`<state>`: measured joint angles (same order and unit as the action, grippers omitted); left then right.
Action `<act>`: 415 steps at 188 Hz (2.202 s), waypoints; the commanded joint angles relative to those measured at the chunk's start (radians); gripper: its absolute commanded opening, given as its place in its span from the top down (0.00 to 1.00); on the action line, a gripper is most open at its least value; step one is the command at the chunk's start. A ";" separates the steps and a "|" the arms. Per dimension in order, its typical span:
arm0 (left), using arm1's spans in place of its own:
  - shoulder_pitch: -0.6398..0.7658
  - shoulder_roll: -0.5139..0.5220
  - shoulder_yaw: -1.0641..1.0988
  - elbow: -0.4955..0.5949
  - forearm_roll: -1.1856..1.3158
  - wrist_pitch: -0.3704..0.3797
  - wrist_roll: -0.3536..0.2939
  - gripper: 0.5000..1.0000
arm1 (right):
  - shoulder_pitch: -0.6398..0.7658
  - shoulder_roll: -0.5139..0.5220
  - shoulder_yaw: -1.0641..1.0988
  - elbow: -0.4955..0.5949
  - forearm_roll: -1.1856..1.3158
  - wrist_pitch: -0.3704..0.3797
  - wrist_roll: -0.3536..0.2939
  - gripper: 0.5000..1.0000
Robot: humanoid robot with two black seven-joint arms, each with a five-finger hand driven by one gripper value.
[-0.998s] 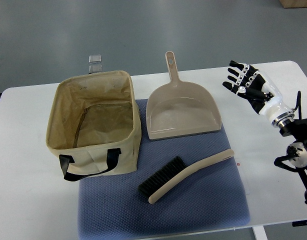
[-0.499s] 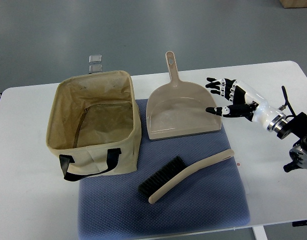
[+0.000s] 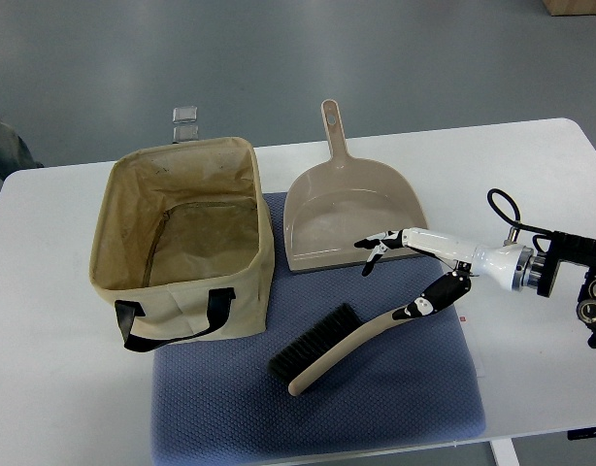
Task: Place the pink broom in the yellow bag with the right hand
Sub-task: 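Move the right hand down toward the beige brush handle, then close the right hand fingers around the brush handle, then lift the brush with the right hand above the dustpan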
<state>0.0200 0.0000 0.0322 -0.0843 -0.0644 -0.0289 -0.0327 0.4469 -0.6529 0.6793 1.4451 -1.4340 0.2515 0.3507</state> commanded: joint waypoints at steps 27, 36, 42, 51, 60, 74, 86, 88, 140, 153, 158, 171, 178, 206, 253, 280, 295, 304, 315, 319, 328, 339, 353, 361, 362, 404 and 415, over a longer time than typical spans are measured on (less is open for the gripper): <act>0.000 0.000 0.000 0.000 0.000 0.000 0.000 0.00 | 0.042 -0.017 -0.146 0.015 -0.226 -0.120 -0.002 0.15; 0.000 0.000 0.000 0.000 0.000 0.000 0.000 0.00 | 0.042 -0.013 -0.165 0.014 -0.255 -0.144 -0.004 0.15; 0.000 0.000 0.000 0.000 0.000 0.000 0.000 0.00 | 0.042 -0.010 -0.178 0.014 -0.275 -0.158 -0.006 0.16; 0.000 0.000 0.000 0.000 0.000 0.000 0.000 0.00 | 0.042 -0.008 -0.190 0.014 -0.301 -0.178 -0.010 0.17; 0.000 0.000 0.000 0.000 0.000 0.000 -0.001 0.00 | 0.042 -0.007 -0.196 0.012 -0.316 -0.189 -0.012 0.17; 0.000 0.000 0.000 0.001 0.000 0.000 0.000 0.00 | 0.042 -0.007 -0.198 0.012 -0.336 -0.202 -0.019 0.20; 0.000 0.000 0.000 0.001 0.000 0.000 -0.001 0.00 | 0.046 -0.008 -0.198 0.012 -0.342 -0.210 -0.027 0.23; 0.000 0.000 0.000 0.000 0.000 0.000 0.000 0.00 | 0.046 -0.008 -0.198 0.012 -0.342 -0.213 -0.029 0.24; 0.000 0.000 0.000 0.001 0.000 0.000 0.000 0.00 | 0.047 -0.004 -0.198 0.008 -0.379 -0.255 -0.079 0.36; 0.000 0.000 0.000 0.000 0.000 0.000 0.000 0.00 | 0.047 -0.004 -0.199 0.006 -0.398 -0.255 -0.085 0.39; 0.000 0.000 0.000 0.000 0.000 0.000 -0.001 0.00 | 0.047 -0.004 -0.199 0.006 -0.405 -0.255 -0.087 0.40; 0.000 0.000 0.000 0.001 0.000 0.000 0.000 0.00 | 0.047 -0.004 -0.199 0.005 -0.419 -0.255 -0.088 0.45; 0.000 0.000 0.000 0.000 0.000 0.000 0.000 0.00 | 0.046 -0.002 -0.199 0.005 -0.421 -0.255 -0.088 0.46; 0.000 0.000 0.000 0.000 0.000 0.000 -0.001 0.00 | 0.049 0.010 -0.218 0.005 -0.434 -0.256 -0.088 0.50; 0.000 0.000 0.000 0.000 0.000 0.000 0.000 0.00 | 0.049 0.012 -0.218 0.001 -0.462 -0.259 -0.090 0.79; 0.000 0.000 0.000 0.000 0.000 0.000 -0.001 0.00 | 0.049 0.012 -0.218 -0.002 -0.464 -0.302 -0.090 1.00; 0.000 0.000 0.000 0.001 0.000 0.000 0.000 0.00 | 0.049 0.012 -0.216 -0.008 -0.462 -0.317 -0.090 1.00; 0.000 0.000 0.000 0.000 0.000 0.000 0.000 0.00 | 0.049 0.012 -0.216 -0.009 -0.464 -0.328 -0.090 1.00; 0.000 0.000 0.000 0.000 0.000 0.000 0.000 0.00 | 0.047 0.012 -0.213 -0.012 -0.462 -0.350 -0.088 1.00; 0.000 0.000 0.000 0.000 0.000 0.000 0.000 0.00 | 0.047 0.010 -0.213 -0.012 -0.462 -0.356 -0.088 1.00; 0.000 0.000 0.000 0.000 0.000 0.000 0.000 0.00 | 0.047 0.010 -0.207 -0.014 -0.461 -0.371 -0.088 1.00; 0.000 0.000 0.000 0.001 0.000 0.000 0.000 0.00 | 0.047 0.006 -0.201 -0.015 -0.459 -0.394 -0.087 1.00; 0.000 0.000 0.000 0.000 0.000 0.000 -0.001 0.00 | 0.047 -0.001 -0.195 -0.017 -0.456 -0.423 -0.087 1.00; 0.000 0.000 0.000 0.001 0.000 0.000 0.000 0.00 | 0.049 -0.007 -0.187 -0.017 -0.451 -0.443 -0.085 1.00; 0.000 0.000 0.000 0.001 0.000 0.000 0.000 0.00 | 0.049 -0.007 -0.187 -0.017 -0.451 -0.443 -0.085 1.00; 0.000 0.000 0.000 0.000 0.000 0.000 0.000 0.00 | 0.047 -0.051 -0.112 -0.017 -0.436 -0.488 -0.081 1.00; 0.000 0.000 0.000 0.000 0.000 0.000 0.000 0.00 | 0.049 -0.063 -0.099 -0.017 -0.433 -0.508 -0.081 1.00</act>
<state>0.0199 0.0000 0.0322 -0.0841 -0.0644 -0.0290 -0.0325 0.4940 -0.6965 0.5566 1.4280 -1.8714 -0.2291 0.2690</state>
